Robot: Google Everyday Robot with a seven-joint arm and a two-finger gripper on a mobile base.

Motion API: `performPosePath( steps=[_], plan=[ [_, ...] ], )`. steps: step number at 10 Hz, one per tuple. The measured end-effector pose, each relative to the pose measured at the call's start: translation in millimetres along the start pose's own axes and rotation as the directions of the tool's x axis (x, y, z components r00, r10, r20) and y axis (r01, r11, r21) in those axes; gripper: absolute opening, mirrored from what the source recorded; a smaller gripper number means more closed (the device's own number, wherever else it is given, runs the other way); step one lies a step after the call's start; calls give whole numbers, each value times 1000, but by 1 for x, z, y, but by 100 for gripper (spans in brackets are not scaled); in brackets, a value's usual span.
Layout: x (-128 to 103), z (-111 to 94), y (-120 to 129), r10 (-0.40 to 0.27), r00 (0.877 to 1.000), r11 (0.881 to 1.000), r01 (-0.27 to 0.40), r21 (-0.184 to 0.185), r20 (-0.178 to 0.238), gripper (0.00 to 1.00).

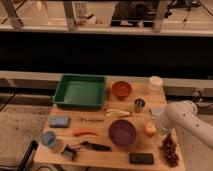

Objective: Place apple in tray

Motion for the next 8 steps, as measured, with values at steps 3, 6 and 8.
performPosePath(
  steps=[3, 6, 8],
  plan=[
    [2, 0, -8, 8, 1000, 1000, -8, 17, -4, 80],
    [1, 1, -14, 8, 1000, 1000, -8, 24, -4, 80],
    [2, 1, -18, 14, 1000, 999, -14, 31, -7, 66]
  ],
)
